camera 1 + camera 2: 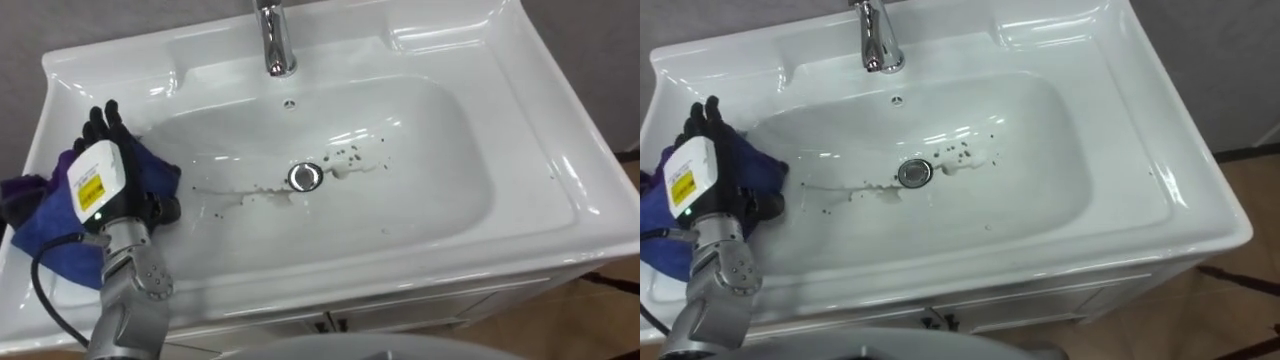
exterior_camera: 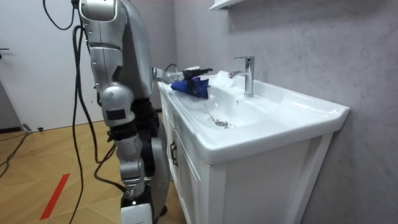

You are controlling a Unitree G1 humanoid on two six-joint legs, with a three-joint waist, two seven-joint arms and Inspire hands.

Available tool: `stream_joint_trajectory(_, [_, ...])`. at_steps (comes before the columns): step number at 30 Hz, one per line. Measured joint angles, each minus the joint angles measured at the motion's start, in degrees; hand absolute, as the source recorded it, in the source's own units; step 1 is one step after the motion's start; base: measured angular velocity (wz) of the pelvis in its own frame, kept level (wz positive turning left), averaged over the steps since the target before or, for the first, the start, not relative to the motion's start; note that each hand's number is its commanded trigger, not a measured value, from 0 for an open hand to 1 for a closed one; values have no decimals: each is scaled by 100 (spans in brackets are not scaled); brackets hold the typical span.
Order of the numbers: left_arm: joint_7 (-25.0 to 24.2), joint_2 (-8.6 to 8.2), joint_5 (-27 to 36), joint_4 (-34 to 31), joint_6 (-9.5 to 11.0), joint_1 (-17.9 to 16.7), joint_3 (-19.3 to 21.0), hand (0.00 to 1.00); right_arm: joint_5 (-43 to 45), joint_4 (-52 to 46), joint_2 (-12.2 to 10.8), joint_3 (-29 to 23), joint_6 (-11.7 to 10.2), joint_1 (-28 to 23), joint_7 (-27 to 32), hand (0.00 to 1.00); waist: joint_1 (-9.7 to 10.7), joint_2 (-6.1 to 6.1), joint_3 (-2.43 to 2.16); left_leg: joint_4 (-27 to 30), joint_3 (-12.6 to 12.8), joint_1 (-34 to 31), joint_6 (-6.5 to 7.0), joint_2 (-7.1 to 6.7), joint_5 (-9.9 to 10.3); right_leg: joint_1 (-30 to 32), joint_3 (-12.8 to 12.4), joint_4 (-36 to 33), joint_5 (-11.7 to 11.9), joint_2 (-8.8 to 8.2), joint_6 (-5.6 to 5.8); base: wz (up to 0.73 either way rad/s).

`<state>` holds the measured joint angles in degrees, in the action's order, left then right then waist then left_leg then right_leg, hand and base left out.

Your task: Wipe basin

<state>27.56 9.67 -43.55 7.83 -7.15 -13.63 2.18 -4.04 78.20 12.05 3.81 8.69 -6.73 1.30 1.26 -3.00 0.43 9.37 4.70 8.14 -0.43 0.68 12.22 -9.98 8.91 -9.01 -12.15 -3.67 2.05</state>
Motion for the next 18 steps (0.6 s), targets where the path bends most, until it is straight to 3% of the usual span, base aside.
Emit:
stream_joint_trajectory(9, [231,3,-4,-24,63,-3,-13,0,12,94,-4,-2,-53,46,51,0,24,28,-46,41,-30,-50,0,-10,-1,8,67,35,0,-13,0,2])
stream_joint_trajectory(18, [230,8,-301,-374,106,-5,-38,0,239,141,-16,68,-51,52,-86,0,21,31,-46,109,-42,-91,0,-10,0,-8,67,20,0,-15,0,0])
